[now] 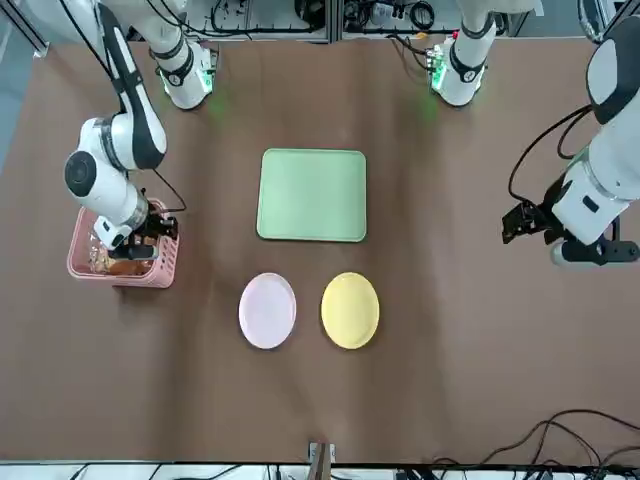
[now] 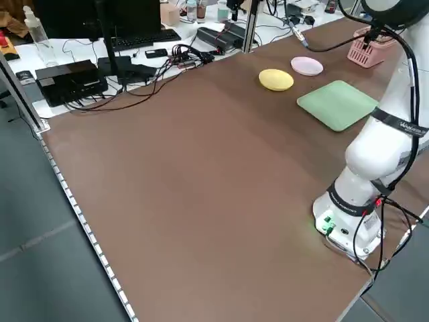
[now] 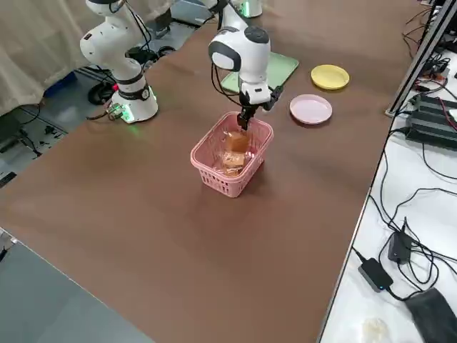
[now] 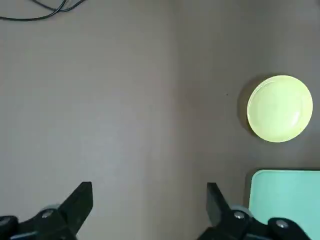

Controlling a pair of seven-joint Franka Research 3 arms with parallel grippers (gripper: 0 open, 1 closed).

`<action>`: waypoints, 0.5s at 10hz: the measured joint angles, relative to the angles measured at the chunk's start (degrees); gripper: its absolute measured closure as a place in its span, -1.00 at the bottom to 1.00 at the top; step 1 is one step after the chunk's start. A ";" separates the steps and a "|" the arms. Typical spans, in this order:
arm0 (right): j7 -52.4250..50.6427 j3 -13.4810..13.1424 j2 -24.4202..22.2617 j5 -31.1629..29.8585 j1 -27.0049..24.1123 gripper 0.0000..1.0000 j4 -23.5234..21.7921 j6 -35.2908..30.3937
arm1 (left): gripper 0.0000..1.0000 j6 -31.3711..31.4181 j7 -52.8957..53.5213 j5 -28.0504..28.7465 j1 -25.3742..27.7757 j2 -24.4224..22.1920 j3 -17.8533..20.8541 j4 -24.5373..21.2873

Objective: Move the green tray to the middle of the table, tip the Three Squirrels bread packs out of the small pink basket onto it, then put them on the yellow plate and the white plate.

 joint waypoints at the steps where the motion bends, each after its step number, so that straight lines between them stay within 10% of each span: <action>1: 0.00 0.00 0.00 0.00 0.00 0.05 0.00 0.07 | -1.00 0.00 0.00 0.00 0.00 0.00 0.00 0.00; 5: -0.37 -0.01 -0.40 0.00 -0.02 0.05 0.14 -0.14 | -1.00 0.00 0.17 0.68 -0.04 0.02 -0.70 0.02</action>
